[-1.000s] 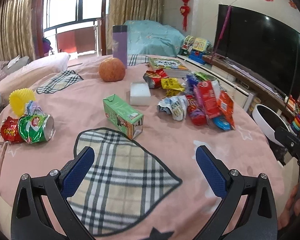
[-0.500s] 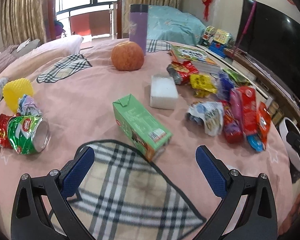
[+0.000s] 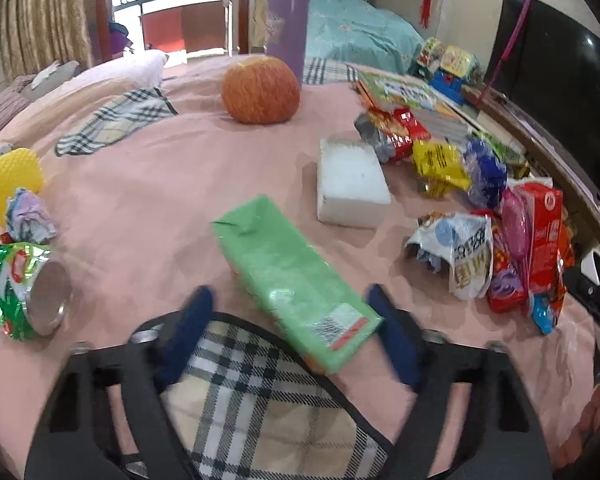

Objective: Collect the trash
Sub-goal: 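Grasp the green juice carton with the left tool while the right tool grasps the orange wrapper, then carry the green carton and orange wrapper over the bin and release both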

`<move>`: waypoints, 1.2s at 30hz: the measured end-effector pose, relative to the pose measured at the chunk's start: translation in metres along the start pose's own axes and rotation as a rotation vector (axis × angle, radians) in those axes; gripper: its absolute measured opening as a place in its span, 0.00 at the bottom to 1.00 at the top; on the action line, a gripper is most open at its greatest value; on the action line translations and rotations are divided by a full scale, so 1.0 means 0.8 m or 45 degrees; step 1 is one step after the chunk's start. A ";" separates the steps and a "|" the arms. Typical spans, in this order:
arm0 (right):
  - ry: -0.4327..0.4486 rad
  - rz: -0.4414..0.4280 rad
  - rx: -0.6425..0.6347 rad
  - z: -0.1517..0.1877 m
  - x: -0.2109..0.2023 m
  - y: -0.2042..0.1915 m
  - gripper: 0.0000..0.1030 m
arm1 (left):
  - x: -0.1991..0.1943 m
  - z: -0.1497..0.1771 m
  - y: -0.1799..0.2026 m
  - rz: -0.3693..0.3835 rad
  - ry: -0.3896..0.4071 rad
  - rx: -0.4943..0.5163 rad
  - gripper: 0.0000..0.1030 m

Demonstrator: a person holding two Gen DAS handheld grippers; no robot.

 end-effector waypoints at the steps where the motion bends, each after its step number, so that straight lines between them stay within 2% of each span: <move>1: -0.003 -0.014 -0.006 0.000 0.000 0.000 0.18 | 0.002 0.001 0.002 0.019 -0.003 0.009 0.51; 2: -0.003 -0.021 -0.014 0.002 -0.001 -0.003 0.11 | 0.001 0.001 0.004 0.015 0.005 0.016 0.48; 5: 0.001 -0.027 -0.057 0.008 -0.005 -0.013 0.06 | -0.009 0.001 0.011 0.017 0.031 0.048 0.35; 7: 0.002 -0.040 -0.065 0.012 -0.013 -0.013 0.05 | -0.017 0.002 0.018 0.038 0.045 0.062 0.29; 13: 0.023 -0.056 -0.067 0.019 -0.035 -0.012 0.05 | -0.054 0.005 0.056 0.102 0.126 0.157 0.29; 21: 0.069 -0.066 -0.055 0.022 -0.078 0.003 0.05 | -0.099 0.007 0.123 0.238 0.204 0.296 0.29; 28: 0.115 -0.038 -0.012 0.021 -0.112 0.031 0.05 | -0.123 0.008 0.180 0.345 0.236 0.399 0.29; 36: 0.175 0.012 0.038 0.014 -0.145 0.070 0.05 | -0.138 0.006 0.236 0.413 0.255 0.507 0.29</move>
Point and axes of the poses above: each gripper's, at about its wrist camera, not at the fingertips, and x roughly the way its jaws point, y to its right, z to its underside, the point moved 4 cm from there along x, roughly the way its jaws point, and after that the axes turned 15 degrees about x, right-handed, at the moved point
